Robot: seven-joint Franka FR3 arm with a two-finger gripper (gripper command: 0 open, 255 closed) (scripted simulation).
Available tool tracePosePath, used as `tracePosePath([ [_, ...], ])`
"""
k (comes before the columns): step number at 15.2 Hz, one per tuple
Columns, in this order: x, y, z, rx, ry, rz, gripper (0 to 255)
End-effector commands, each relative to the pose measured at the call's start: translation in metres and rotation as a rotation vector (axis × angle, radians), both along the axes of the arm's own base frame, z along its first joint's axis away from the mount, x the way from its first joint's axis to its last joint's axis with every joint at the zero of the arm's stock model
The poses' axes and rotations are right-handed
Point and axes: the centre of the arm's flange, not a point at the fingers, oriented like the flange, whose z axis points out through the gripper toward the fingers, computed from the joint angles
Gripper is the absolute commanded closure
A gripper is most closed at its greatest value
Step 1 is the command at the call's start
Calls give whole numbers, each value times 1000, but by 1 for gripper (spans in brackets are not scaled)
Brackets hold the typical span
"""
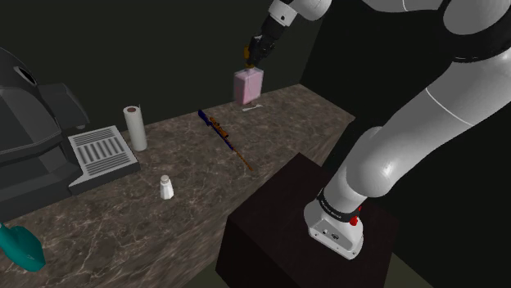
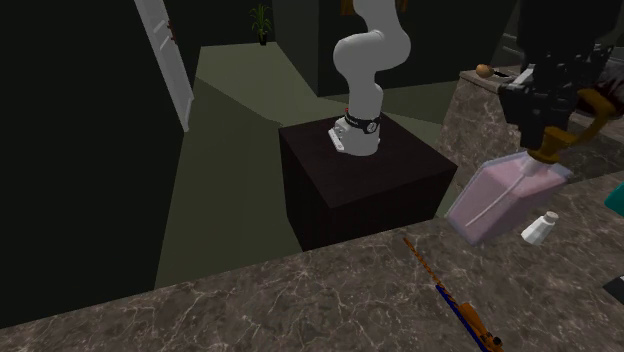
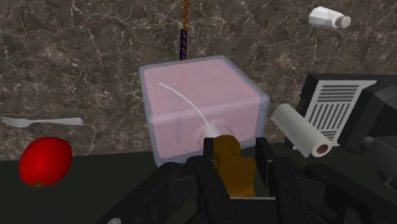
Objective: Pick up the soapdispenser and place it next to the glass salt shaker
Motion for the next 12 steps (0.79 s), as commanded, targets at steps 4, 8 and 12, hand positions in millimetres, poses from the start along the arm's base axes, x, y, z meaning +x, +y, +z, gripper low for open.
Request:
tracePosePath([
  [4,9,66,-1,0,-1,-2,255],
  [8,16,118,-1,0,-1,-2,255],
  [12,23,170,-1,0,-1,-2,255],
])
